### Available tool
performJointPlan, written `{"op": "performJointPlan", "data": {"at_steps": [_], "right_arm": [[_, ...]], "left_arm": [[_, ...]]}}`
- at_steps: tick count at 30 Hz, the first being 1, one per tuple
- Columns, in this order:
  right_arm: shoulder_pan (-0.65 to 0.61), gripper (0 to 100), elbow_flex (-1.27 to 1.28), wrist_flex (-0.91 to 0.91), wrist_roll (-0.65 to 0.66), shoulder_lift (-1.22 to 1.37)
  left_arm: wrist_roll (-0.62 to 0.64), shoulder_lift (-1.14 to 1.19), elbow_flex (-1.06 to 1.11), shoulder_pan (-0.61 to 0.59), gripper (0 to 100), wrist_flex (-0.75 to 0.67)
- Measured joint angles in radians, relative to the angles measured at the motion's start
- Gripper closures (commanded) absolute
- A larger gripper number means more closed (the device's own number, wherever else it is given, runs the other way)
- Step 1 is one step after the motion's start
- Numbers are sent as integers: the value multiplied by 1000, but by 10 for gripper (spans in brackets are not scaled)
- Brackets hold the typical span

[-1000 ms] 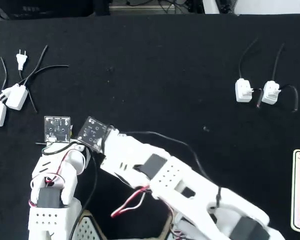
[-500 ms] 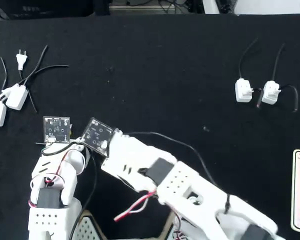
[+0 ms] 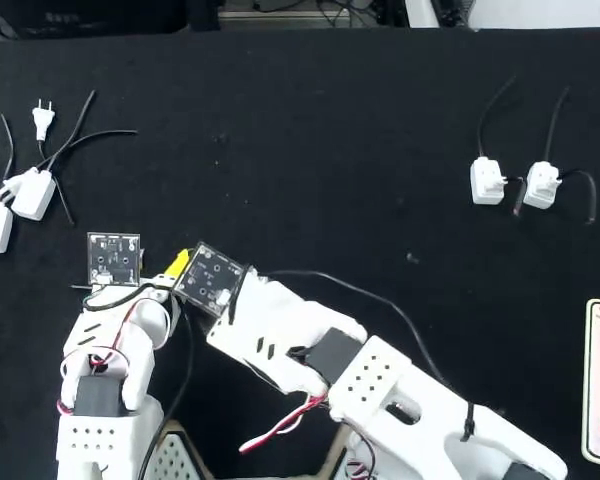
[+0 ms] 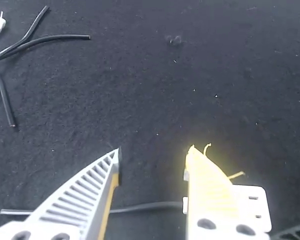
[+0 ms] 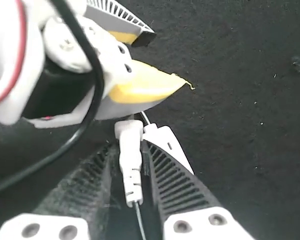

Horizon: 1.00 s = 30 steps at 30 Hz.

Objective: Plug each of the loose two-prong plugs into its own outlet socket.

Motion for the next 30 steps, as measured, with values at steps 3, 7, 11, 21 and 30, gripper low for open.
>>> {"op": "performJointPlan", "data": {"at_steps": [3,7,11,21,30], "right_arm": [[0,988,2,-20,-26,0],[0,988,2,-23,-35,0],[0,988,2,-23,-35,0],[0,988,2,-23,-35,0],[0,988,21,-25,-35,-54]], "left_arm": [[0,-3,0,0,784,-5],[0,-3,0,0,784,-8],[0,-3,0,0,784,-8],[0,-3,0,0,784,-8],[0,-5,0,0,784,-9]]}}
